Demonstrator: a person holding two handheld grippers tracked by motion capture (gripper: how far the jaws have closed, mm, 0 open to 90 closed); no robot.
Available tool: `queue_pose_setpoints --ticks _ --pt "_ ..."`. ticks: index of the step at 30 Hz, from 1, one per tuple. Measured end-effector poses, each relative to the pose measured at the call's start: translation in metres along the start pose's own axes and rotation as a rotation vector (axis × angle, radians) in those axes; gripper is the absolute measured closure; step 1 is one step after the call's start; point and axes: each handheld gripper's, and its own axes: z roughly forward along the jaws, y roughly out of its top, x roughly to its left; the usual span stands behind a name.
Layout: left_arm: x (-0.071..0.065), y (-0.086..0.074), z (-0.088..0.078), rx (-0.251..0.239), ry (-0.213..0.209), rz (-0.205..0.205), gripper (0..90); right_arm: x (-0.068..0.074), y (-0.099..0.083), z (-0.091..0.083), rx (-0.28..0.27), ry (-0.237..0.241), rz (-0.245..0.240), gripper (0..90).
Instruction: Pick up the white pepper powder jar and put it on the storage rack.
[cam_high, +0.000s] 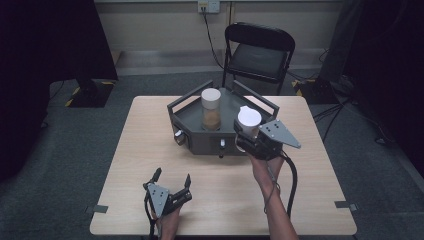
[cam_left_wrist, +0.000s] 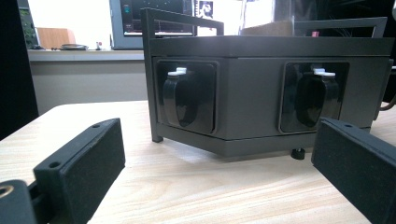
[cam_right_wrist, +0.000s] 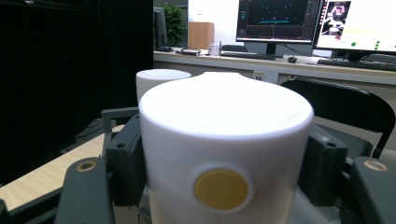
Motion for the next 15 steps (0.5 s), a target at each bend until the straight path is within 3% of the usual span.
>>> queue_pose_setpoints --ticks 15 --pt "-0.001 0.0 0.0 0.0 0.006 -0.001 2.4 -0.003 0.012 0.034 0.0 -0.012 0.008 30.1"
